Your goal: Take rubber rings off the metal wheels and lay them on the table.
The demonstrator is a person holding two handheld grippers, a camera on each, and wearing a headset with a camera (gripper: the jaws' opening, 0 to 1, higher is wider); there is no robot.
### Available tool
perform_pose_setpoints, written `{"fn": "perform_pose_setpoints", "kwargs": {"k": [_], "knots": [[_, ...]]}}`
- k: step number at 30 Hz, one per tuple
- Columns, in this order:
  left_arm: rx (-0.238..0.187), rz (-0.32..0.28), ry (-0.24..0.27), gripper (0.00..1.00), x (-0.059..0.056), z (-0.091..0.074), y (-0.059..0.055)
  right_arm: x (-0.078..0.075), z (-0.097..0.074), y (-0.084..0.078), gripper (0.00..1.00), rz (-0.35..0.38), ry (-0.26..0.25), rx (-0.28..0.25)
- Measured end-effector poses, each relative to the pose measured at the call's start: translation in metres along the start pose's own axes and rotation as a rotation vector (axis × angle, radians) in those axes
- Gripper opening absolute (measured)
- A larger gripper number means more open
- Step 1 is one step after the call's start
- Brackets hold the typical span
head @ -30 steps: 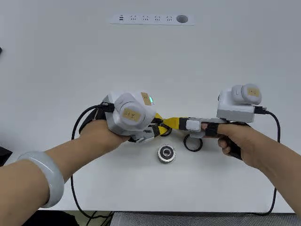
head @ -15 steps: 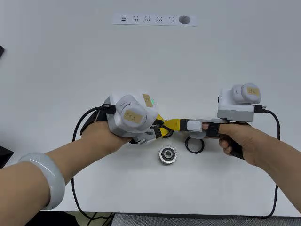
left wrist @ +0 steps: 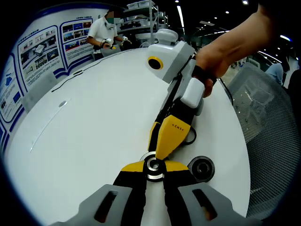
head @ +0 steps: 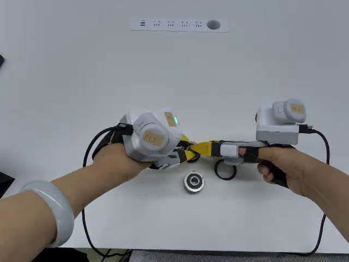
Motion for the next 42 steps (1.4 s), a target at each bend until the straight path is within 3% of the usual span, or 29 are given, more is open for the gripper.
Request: {"fn": "perform_pose_setpoints", "kwargs": {"k": [20,30,42], "knots": [[-0.003,0.0,-0.001,0.13,0.0,0.0,0.0,0.002,-0.007,-0.006,0.22,0.014,0.017,0.012],[-0.003,-0.001,-0.001,0.13,0.0,0.0,0.0,-0.001,0.001,0.001,0.3,-0.02,-0.001,-0.006],[-0.004,-0.001,-0.001,0.13,0.0,0.0,0.0,0.0,0.008,0.002,0.3,-0.02,0.013,0.006]]}}
Point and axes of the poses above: the centre of the closed fingertips' face, and the gripper's own axes: z roughly forward along the fingers, x roughly to its left, y roughly out of its top, the point moved 4 cm from there along -z, roughly backward along the fingers, and after that the axes turned 12 degrees about -x, right-handed, at the moved point
